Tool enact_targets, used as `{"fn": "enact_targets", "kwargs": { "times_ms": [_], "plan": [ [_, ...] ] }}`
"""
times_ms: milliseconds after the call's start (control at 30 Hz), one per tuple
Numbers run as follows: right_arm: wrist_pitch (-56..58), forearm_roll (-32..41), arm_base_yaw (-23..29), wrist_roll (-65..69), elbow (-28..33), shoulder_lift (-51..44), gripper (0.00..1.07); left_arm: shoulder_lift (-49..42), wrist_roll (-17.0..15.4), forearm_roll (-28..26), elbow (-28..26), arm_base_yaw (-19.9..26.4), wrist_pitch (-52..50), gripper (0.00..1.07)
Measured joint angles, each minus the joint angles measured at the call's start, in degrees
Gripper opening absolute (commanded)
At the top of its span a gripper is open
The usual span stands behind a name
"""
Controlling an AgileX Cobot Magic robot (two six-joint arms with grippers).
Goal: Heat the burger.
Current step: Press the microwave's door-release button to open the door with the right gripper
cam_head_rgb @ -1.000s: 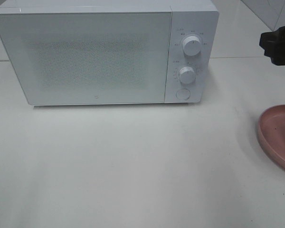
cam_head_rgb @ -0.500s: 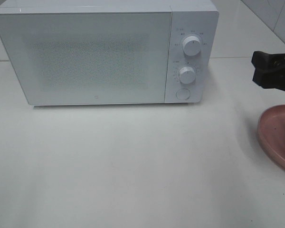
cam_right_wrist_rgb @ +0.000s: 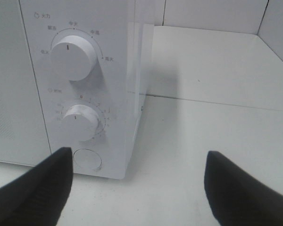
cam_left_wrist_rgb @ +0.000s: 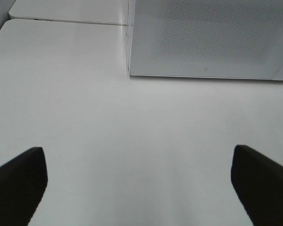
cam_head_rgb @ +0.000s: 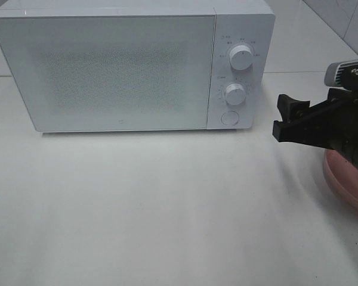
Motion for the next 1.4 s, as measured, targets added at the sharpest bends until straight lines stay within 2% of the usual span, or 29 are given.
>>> {"fn": "enact_targets", "kwargs": {
  "times_ms": [67,133,167,267,333,433,700,967,1267,1300,1367,1400],
  "plan": [
    [-2.6,5.1,4.0,-0.6,0.1,2.2,0.73,0.0,0.0,0.0,0.0,0.0,0.0,0.98],
    [-3.3,6.4,5.2,-1.0,0.1,2.8,0.73,0.0,0.0,0.0,0.0,0.0,0.0,0.98],
    [-5.0,9.2,8.0,-1.4,0.1,4.2,0.73,0.0,0.0,0.0,0.0,0.0,0.0,0.98],
    [-5.7,10.7,9.3,-1.4,0.1,4.9,0.73,0.0,0.0,0.0,0.0,0.0,0.0,0.98],
    [-6.8,16.3,13.2,-1.5,-0.4,7.8,0.73,0.0,0.0,0.0,0.0,0.0,0.0,0.98],
    [-7.0,19.9,15.6,-1.5,-1.5,9.7,0.73,0.0,0.0,0.0,0.0,0.0,0.0,0.98],
    [-7.5,23.3,19.7,-1.5,-5.9,13.1,0.73,0.0,0.0,0.0,0.0,0.0,0.0,0.98],
    [-6.7,23.6,20.1,-1.5,-7.9,13.2,0.72,0.0,0.0,0.0,0.0,0.0,0.0,0.98],
    [-6.6,23.9,20.1,8.0,-8.0,13.2,0.53,0.0,0.0,0.0,0.0,0.0,0.0,0.98],
    [-6.5,23.9,20.1,11.8,-8.0,13.2,0.48,0.0,0.0,0.0,0.0,0.0,0.0,0.98],
    [-6.5,23.9,20.1,13.7,-8.0,13.2,0.44,0.0,0.0,0.0,0.0,0.0,0.0,0.98],
    [-6.5,23.9,20.1,18.6,-8.0,13.2,0.37,0.0,0.0,0.0,0.0,0.0,0.0,0.98]
  ]
}}
